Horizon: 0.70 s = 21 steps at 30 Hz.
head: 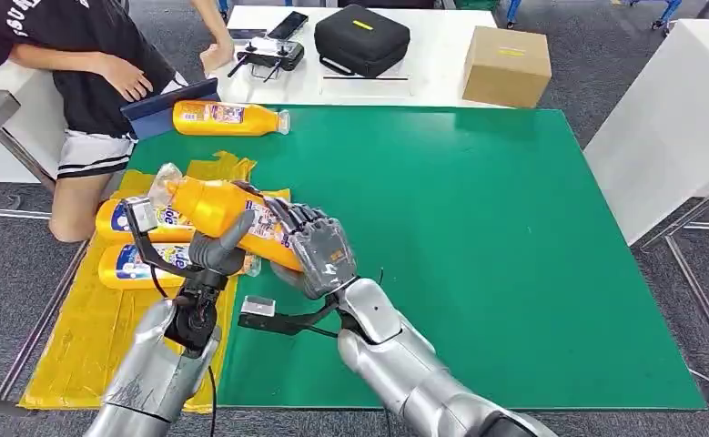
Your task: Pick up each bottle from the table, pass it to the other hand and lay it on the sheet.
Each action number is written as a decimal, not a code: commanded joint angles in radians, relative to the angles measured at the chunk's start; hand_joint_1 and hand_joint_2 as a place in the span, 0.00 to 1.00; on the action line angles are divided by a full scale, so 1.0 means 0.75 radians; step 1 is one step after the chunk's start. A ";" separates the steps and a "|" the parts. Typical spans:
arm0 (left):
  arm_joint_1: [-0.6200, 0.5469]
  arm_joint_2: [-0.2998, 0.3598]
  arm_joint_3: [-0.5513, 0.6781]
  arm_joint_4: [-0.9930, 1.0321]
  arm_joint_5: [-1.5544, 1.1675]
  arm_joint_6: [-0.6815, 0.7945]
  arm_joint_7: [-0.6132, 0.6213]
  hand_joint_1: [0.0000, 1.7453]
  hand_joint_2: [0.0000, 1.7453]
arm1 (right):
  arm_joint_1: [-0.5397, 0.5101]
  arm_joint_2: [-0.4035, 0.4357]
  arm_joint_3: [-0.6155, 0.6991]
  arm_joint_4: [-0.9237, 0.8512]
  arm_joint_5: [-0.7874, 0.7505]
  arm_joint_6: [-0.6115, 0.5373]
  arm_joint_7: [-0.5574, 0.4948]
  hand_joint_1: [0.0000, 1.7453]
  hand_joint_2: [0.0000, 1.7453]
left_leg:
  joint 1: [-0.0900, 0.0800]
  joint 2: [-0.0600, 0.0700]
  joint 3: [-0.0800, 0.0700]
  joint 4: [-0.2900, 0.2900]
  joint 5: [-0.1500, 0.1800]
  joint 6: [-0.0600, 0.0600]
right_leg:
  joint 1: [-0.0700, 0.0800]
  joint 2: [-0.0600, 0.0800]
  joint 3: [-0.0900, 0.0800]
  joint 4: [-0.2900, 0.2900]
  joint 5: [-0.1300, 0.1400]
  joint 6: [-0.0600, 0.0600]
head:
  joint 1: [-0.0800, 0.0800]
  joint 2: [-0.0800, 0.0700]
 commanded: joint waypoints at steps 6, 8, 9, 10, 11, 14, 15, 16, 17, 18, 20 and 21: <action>-0.086 0.012 -0.030 0.021 -0.004 0.030 -0.004 1.00 1.00 | 0.021 -0.002 0.095 0.052 0.010 0.006 -0.026 1.00 1.00 | 0.002 -0.002 0.010 0.001 -0.006 -0.007 | 0.002 -0.003 0.012 0.000 -0.006 -0.004 | 0.000 0.000; -0.086 0.012 -0.030 0.021 -0.004 0.030 -0.004 1.00 1.00 | 0.021 -0.002 0.095 0.052 0.010 0.006 -0.026 1.00 1.00 | 0.002 -0.002 0.006 0.000 -0.003 -0.005 | 0.002 -0.003 0.007 -0.001 -0.003 -0.003 | 0.000 0.000; -0.086 0.012 -0.030 0.021 -0.004 0.030 -0.004 1.00 1.00 | 0.021 -0.002 0.095 0.052 0.010 0.006 -0.026 1.00 1.00 | 0.002 -0.002 0.006 0.000 -0.003 -0.005 | 0.002 -0.003 0.007 -0.001 -0.003 -0.003 | 0.000 0.000; -0.082 0.013 -0.031 0.022 -0.002 0.036 -0.009 1.00 1.00 | 0.022 -0.002 0.098 0.055 0.005 0.006 -0.025 1.00 1.00 | 0.002 -0.003 0.011 0.001 -0.006 -0.007 | 0.002 -0.004 0.012 0.000 -0.006 -0.004 | 0.000 0.000; -0.080 0.015 -0.031 0.023 -0.001 0.042 -0.013 1.00 1.00 | 0.023 -0.002 0.099 0.057 -0.001 0.006 -0.023 1.00 1.00 | 0.002 -0.003 0.012 0.001 -0.006 -0.008 | 0.002 -0.004 0.013 0.000 -0.007 -0.005 | 0.000 0.000; -0.074 0.024 -0.031 0.020 0.001 0.061 -0.032 1.00 1.00 | 0.026 -0.002 0.090 0.061 -0.046 0.006 -0.032 1.00 1.00 | 0.002 -0.002 0.010 0.001 -0.005 -0.007 | 0.002 -0.003 0.012 0.000 -0.006 -0.004 | 0.000 0.000; -0.072 0.025 -0.029 0.017 0.000 0.065 -0.036 1.00 1.00 | 0.025 -0.002 0.088 0.064 -0.055 0.006 -0.032 1.00 1.00 | 0.002 -0.002 0.012 0.000 -0.006 -0.007 | 0.002 -0.003 0.013 0.000 -0.006 -0.004 | 0.000 0.000; -0.068 0.028 -0.023 0.010 -0.004 0.074 -0.045 1.00 1.00 | 0.024 -0.002 0.077 0.062 -0.049 0.006 -0.018 1.00 1.00 | 0.002 -0.002 0.007 0.000 -0.003 -0.005 | 0.001 -0.003 0.009 -0.001 -0.004 -0.003 | 0.000 0.000; -0.065 0.030 -0.019 0.005 -0.006 0.078 -0.049 1.00 1.00 | 0.030 -0.002 0.064 0.053 -0.049 0.006 -0.017 1.00 1.00 | 0.002 -0.002 0.008 0.000 -0.004 -0.006 | 0.001 -0.002 0.009 -0.001 -0.004 -0.003 | 0.000 0.000; -0.056 0.034 -0.009 -0.007 -0.008 0.084 -0.053 1.00 1.00 | 0.038 -0.002 0.039 0.040 -0.058 0.006 -0.022 1.00 1.00 | 0.002 -0.002 0.010 0.000 -0.005 -0.007 | 0.002 -0.002 0.012 0.000 -0.005 -0.004 | 0.000 0.000; -0.042 0.042 0.019 -0.031 -0.014 0.103 -0.068 1.00 1.00 | 0.056 -0.002 -0.016 0.025 -0.126 0.006 -0.046 0.00 1.00 | 0.002 -0.001 0.007 0.000 -0.003 -0.005 | 0.002 -0.001 0.008 -0.001 -0.003 -0.003 | 0.000 0.000; -0.038 0.044 0.027 -0.039 -0.015 0.108 -0.072 1.00 1.00 | 0.050 -0.002 -0.013 0.052 -0.175 0.006 -0.050 0.00 1.00 | 0.001 -0.001 0.007 0.000 -0.003 -0.005 | 0.001 -0.001 0.008 -0.001 -0.003 -0.003 | 0.000 0.000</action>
